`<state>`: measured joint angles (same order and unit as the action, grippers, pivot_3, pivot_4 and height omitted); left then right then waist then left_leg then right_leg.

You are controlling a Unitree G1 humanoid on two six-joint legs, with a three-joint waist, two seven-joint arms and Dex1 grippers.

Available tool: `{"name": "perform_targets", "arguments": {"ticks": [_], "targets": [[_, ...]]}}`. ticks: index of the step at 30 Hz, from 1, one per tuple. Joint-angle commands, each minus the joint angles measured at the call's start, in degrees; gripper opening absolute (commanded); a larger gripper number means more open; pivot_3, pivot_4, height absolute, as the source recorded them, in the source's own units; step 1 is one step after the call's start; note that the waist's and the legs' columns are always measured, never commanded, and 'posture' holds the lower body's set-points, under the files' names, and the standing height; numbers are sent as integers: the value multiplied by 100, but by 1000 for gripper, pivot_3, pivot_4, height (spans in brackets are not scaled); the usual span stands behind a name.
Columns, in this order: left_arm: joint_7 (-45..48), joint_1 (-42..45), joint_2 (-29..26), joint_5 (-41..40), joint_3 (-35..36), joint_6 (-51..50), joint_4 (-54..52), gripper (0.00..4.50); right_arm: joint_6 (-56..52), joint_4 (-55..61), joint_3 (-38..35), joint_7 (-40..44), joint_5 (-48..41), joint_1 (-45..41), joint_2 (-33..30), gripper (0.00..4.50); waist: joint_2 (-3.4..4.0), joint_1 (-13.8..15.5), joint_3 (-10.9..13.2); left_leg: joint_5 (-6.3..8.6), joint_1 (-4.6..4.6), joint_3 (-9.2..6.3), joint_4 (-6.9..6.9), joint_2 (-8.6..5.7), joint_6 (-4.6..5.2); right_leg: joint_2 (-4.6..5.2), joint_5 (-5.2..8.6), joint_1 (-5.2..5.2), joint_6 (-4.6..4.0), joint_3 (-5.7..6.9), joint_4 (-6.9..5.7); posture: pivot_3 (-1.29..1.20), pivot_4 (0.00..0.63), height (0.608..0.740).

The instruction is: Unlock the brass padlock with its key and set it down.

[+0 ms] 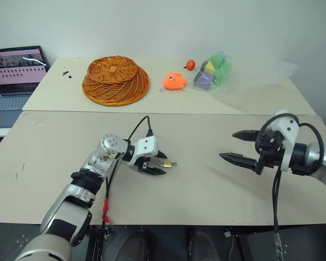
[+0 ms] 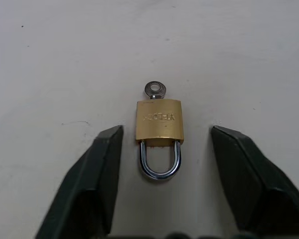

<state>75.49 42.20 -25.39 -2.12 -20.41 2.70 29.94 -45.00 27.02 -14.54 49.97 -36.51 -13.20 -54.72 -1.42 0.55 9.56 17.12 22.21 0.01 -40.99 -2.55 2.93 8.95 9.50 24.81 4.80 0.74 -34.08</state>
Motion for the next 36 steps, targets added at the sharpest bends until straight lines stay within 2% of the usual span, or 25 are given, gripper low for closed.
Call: {"name": "perform_targets", "arguments": {"ticks": [1, 2, 3, 11, 18, 23, 25, 26, 30, 31, 36], "targets": [[-66, 92, -23, 158, 8, 92, 111, 1268, 175, 43, -147, 22, 39, -105, -94, 4500, 0, -1, 0, 0, -3, -1, 0, 0, 0, 0, -1, -4, 1, 0, 1, 0, 150, 739], [-71, 96, -15, 164, 8, 100, 121, 900, 182, 36, -152, 31, 47, -101, -94, 4500, 0, -1, 0, 0, -4, -1, 0, 1, 1, 0, -1, -5, 1, 0, 1, 0, 150, 739], [-83, 101, -5, 169, 9, 107, 133, 809, 187, 32, -152, 36, 55, -100, -94, 4500, 0, 0, 0, 1, -5, -1, 0, 1, 1, 0, -1, -5, 1, 0, 0, 0, 150, 739], [-387, 230, 29, 275, 96, 148, 323, 810, 254, -8, -100, 57, 125, -118, -122, 4500, 0, 11, 0, 1, -10, -3, -3, 1, 2, 0, -2, -15, 4, 2, 1, 0, 150, 739], [-585, 442, -283, 276, 385, 137, 683, 810, 303, -85, 3, 103, 201, -216, -88, 4500, 0, -48, 0, 2, -24, -3, 2, 4, 3, -2, -2, -27, 4, 2, 3, 0, 150, 739], [-415, 336, -370, 307, 340, 218, 677, 810, 336, -145, 102, 138, 256, -337, -57, 4500, 0, -46, 0, 3, -20, -4, 2, 3, 5, -2, -2, -26, 4, 3, 7, 0, 150, 739], [-372, 340, -330, 243, 370, 110, 641, 1812, 344, -166, 120, 143, 263, -369, -60, 4500, 0, -44, 0, 3, -19, -4, 2, 3, 5, -2, -2, -26, 4, 4, 8, 0, 150, 739], [-376, 346, -314, 240, 370, 104, 628, 1931, 351, -175, 126, 147, 267, -377, -65, 4500, 0, -45, 0, 3, -19, -4, 2, 3, 6, -1, -2, -26, 4, 4, 8, 0, 150, 739], [-140, 315, -326, 171, 331, -160, 464, 3376, 364, -178, 149, 148, 282, -385, -66, 4500, 0, -41, 0, 4, -19, -3, 2, 2, 6, -2, -2, -26, 4, 4, 8, 0, 150, 739], [-60, 304, -342, 151, 322, -241, 420, 3614, 364, -177, 159, 144, 284, -392, -65, 4500, 0, -40, 0, 4, -19, -3, 2, 2, 6, -1, -2, -26, 4, 4, 8, 0, 150, 739], [-43, 326, -321, 213, 337, -247, 423, 3614, 348, -189, 172, 116, 278, -484, -60, 4500, 0, -47, 0, 4, -18, -3, 2, 2, 7, -2, -2, -25, 5, 3, 8, 0, 150, 739]]}}
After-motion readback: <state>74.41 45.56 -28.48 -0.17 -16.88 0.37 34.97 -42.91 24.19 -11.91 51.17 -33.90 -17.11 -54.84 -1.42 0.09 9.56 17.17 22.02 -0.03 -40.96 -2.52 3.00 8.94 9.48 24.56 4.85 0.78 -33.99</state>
